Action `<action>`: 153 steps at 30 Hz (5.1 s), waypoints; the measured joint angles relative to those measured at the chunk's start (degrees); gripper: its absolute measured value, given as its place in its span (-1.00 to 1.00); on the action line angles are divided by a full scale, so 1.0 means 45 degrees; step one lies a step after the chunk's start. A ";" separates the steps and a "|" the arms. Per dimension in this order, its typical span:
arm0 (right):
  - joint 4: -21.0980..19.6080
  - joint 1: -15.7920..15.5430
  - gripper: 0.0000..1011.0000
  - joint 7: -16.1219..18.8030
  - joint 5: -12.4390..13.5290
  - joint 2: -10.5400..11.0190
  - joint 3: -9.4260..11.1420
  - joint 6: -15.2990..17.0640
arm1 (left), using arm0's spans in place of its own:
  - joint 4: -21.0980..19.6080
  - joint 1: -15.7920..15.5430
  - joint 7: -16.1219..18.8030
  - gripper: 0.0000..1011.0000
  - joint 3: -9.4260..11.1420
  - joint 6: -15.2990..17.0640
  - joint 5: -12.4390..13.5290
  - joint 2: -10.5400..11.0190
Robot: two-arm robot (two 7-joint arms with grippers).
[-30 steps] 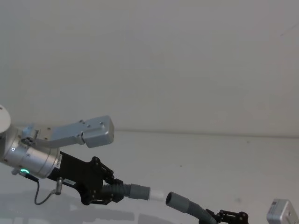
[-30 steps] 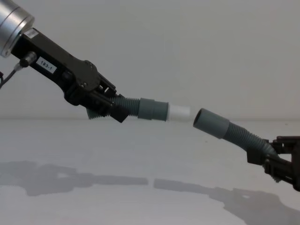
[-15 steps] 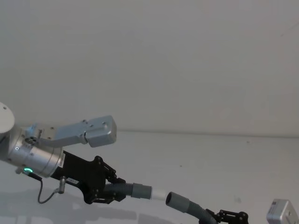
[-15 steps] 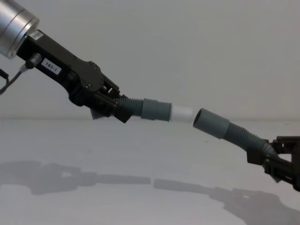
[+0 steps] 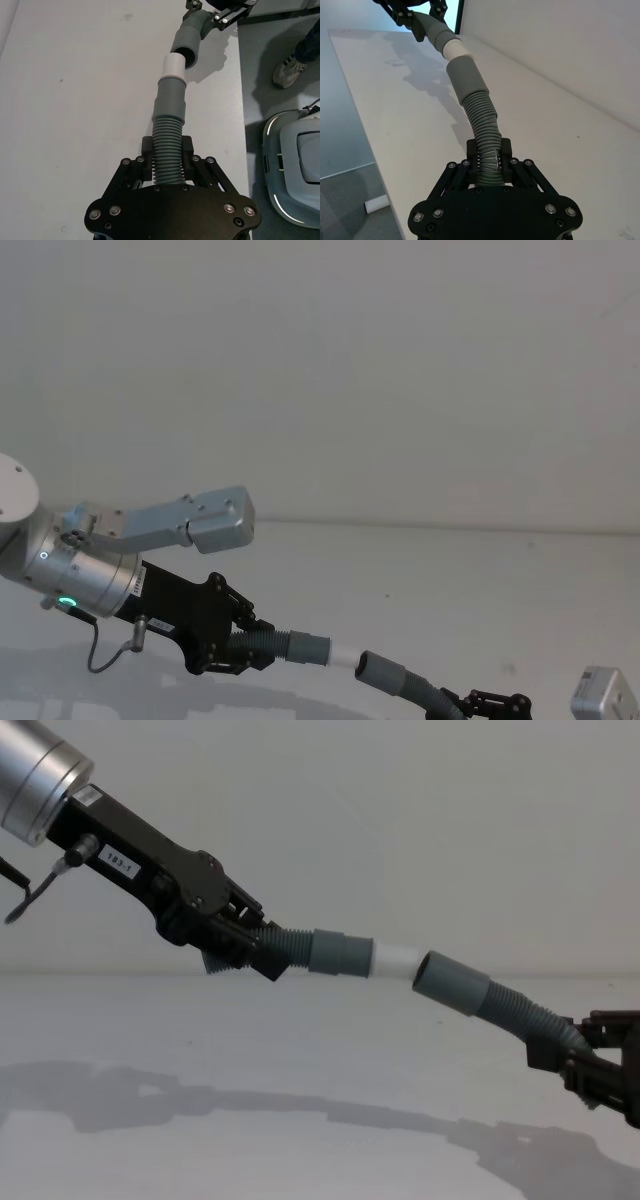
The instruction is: Use both hands to pick up one end of the pipe from the table, align the ends, and insert them.
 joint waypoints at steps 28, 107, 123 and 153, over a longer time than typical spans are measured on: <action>0.0000 0.0000 -0.54 0.0000 0.0000 0.0000 -0.0001 0.0001 | -0.0019 -0.0162 -0.0089 -0.41 0.0311 -0.0134 -0.0275 0.0071; 0.0000 0.0000 -0.54 -0.0001 0.0000 0.0000 0.0000 0.0001 | 0.1050 -0.2301 -0.0568 -0.41 0.2060 0.0038 0.0527 -0.0741; 0.0000 0.0000 -0.54 0.0001 0.0000 -0.0001 -0.0001 0.0001 | 0.0365 -0.2198 -0.0198 -0.41 0.2088 0.0388 0.0329 -0.0369; 0.0055 0.0130 -0.54 0.0048 0.0124 0.0109 -0.0162 0.0068 | -0.0883 -0.1898 0.0543 -0.41 0.2074 0.1190 0.0025 0.0594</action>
